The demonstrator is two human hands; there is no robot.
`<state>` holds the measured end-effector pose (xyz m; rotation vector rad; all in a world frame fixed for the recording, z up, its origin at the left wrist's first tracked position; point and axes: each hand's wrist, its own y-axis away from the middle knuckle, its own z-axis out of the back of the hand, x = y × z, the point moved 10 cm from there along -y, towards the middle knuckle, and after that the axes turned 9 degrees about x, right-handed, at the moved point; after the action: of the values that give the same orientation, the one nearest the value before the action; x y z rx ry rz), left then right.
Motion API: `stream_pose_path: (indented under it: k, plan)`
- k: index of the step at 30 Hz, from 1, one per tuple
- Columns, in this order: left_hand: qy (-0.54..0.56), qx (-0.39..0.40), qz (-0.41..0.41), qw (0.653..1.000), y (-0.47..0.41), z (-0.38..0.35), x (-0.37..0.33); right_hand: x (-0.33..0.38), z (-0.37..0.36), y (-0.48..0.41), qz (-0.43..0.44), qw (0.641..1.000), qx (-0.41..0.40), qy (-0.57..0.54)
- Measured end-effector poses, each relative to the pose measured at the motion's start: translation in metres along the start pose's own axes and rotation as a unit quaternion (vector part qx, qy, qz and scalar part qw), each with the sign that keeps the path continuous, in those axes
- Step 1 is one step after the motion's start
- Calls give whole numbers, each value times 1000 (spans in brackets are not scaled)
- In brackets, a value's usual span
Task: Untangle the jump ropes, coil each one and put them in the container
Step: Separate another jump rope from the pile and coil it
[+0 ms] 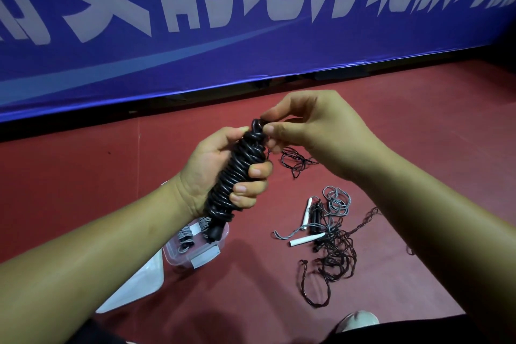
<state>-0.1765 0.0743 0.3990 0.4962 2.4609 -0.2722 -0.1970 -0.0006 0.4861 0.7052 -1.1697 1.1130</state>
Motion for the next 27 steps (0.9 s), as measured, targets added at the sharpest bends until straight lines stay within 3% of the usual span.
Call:
stream_pose_path:
  k: [5,14,22,27]
  plan:
    - [-70,-89,11,994,5,9,-1,10,1,4,8,988,-12,154]
    - [-108,-159,48,980,10,17,1,8,-6,-1,4,973,37,227]
    - [-114,-183,82,973,12,24,8,-11,-4,2,-45,990,42,123]
    - [-56,-95,70,991,6,12,5,-6,-1,4,-4,996,-10,92]
